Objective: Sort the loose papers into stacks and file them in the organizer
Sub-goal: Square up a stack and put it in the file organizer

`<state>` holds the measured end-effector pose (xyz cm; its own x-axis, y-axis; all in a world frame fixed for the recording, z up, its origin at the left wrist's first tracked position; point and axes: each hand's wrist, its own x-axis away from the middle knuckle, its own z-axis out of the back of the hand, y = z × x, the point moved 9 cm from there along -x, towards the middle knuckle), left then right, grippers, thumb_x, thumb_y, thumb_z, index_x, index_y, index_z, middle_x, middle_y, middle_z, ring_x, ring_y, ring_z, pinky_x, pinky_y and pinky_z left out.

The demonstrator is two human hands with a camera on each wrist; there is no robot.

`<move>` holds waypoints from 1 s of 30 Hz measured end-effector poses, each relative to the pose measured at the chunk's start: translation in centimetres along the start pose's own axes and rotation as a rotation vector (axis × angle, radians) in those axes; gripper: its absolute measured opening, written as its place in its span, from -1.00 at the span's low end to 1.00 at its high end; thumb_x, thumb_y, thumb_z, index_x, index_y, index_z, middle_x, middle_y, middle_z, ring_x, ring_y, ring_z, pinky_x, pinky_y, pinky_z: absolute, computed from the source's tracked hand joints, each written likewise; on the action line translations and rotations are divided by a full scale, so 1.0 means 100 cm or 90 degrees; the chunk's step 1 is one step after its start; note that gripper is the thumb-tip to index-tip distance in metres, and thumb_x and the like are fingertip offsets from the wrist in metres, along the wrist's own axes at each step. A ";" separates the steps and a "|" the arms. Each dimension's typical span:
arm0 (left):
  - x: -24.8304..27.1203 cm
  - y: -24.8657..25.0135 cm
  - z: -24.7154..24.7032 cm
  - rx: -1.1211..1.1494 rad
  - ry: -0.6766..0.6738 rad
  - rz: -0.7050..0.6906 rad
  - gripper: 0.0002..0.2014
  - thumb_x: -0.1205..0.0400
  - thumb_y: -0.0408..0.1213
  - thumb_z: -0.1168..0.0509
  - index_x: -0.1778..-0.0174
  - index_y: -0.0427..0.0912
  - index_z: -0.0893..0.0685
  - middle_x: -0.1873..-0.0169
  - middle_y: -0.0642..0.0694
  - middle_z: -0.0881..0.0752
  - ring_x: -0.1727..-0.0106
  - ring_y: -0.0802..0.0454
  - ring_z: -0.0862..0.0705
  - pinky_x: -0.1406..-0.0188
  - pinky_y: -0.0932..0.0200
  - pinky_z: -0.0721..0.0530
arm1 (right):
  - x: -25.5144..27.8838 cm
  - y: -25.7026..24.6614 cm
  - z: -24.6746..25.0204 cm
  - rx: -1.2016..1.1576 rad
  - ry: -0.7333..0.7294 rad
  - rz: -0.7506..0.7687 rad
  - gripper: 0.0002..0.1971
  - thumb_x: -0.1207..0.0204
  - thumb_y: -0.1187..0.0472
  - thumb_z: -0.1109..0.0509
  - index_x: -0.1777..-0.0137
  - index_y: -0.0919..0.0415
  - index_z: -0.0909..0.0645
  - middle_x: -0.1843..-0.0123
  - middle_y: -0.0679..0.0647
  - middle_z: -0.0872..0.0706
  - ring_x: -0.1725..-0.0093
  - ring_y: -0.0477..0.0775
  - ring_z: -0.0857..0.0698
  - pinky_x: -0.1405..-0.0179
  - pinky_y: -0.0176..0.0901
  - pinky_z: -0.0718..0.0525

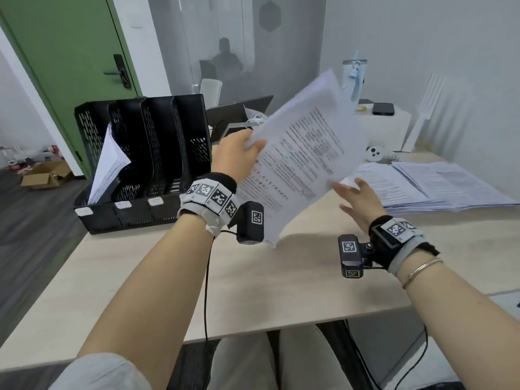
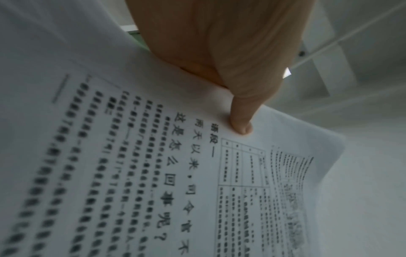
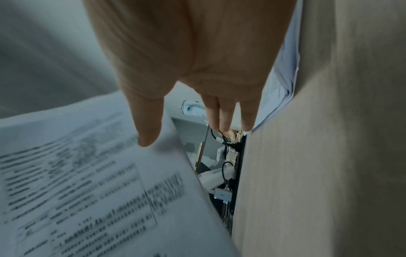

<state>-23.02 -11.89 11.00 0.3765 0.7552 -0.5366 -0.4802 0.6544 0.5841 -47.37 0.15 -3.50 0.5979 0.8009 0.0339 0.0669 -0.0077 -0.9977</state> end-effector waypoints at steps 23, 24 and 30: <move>0.051 -0.042 -0.032 0.353 0.119 0.110 -0.67 -0.71 -0.41 -0.10 -0.39 -0.23 -0.27 -0.14 -0.02 -0.56 -0.14 0.10 -0.60 -0.05 0.29 -0.63 | 0.032 -0.060 -0.083 0.096 -0.200 0.221 -0.50 -0.41 0.18 -0.53 -0.35 0.17 -0.54 -0.25 0.06 -0.72 -0.22 0.04 -0.70 -0.22 0.00 -0.66; 0.052 -0.046 -0.034 0.366 0.120 0.124 -0.66 -0.71 -0.40 -0.10 -0.41 -0.21 -0.26 -0.12 0.00 -0.56 -0.09 0.14 -0.61 0.03 0.38 -0.61 | 0.031 -0.054 -0.081 0.070 -0.210 0.195 -0.51 -0.38 0.14 -0.52 -0.33 0.14 -0.57 -0.24 0.07 -0.73 -0.22 0.05 -0.71 -0.23 0.01 -0.65; 0.037 -0.033 -0.023 0.362 0.149 0.103 -0.83 -0.73 -0.36 -0.09 -0.23 -0.23 -0.38 0.02 0.11 -0.62 0.04 0.25 -0.63 0.17 0.52 -0.60 | 0.026 -0.064 -0.068 0.082 -0.097 0.209 -0.89 -0.59 0.16 -0.37 -0.06 0.01 -0.67 0.03 -0.11 -0.77 0.00 -0.08 -0.75 -0.20 0.04 -0.68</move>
<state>-21.92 -11.34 5.70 0.1207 0.8602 -0.4954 0.0040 0.4986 0.8668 -40.83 -1.79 3.39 0.4448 0.8480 -0.2881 -0.2155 -0.2109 -0.9535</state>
